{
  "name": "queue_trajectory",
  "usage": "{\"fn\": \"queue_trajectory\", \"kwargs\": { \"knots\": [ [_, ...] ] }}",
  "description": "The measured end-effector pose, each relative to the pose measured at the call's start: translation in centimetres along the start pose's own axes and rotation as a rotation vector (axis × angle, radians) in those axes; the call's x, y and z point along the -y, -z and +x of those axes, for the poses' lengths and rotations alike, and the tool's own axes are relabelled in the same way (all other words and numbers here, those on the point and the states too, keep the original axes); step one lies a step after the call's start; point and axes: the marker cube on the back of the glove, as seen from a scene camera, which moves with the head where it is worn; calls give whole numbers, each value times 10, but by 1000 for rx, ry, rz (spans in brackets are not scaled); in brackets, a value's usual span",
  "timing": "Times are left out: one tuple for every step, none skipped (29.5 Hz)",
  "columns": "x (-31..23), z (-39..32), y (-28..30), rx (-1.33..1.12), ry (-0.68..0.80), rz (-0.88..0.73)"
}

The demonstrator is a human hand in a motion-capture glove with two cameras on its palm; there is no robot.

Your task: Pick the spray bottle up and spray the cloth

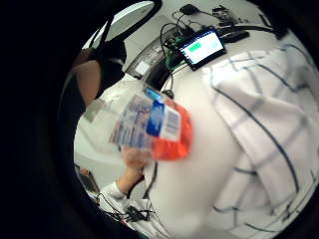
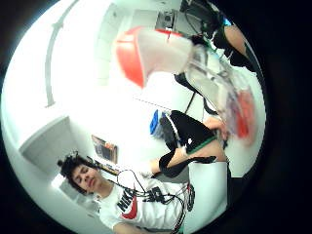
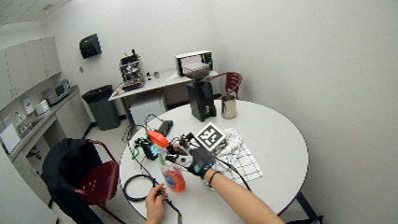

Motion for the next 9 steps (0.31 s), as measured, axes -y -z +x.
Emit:
{"fn": "queue_trajectory", "kwargs": {
  "knots": [
    [-9, 0, 11, -25, -5, -2],
    [-19, 2, 24, -66, -14, 3],
    [-29, 5, 38, -126, -30, 14],
    [-39, 9, 54, -203, -50, 29],
    [-48, 13, 69, -294, -75, 47],
    [-58, 17, 84, -392, -105, 66],
    [-66, 20, 97, -486, -135, 83],
    [-73, 22, 107, -564, -161, 96],
    [-76, 23, 112, -608, -176, 102]
  ]
}}
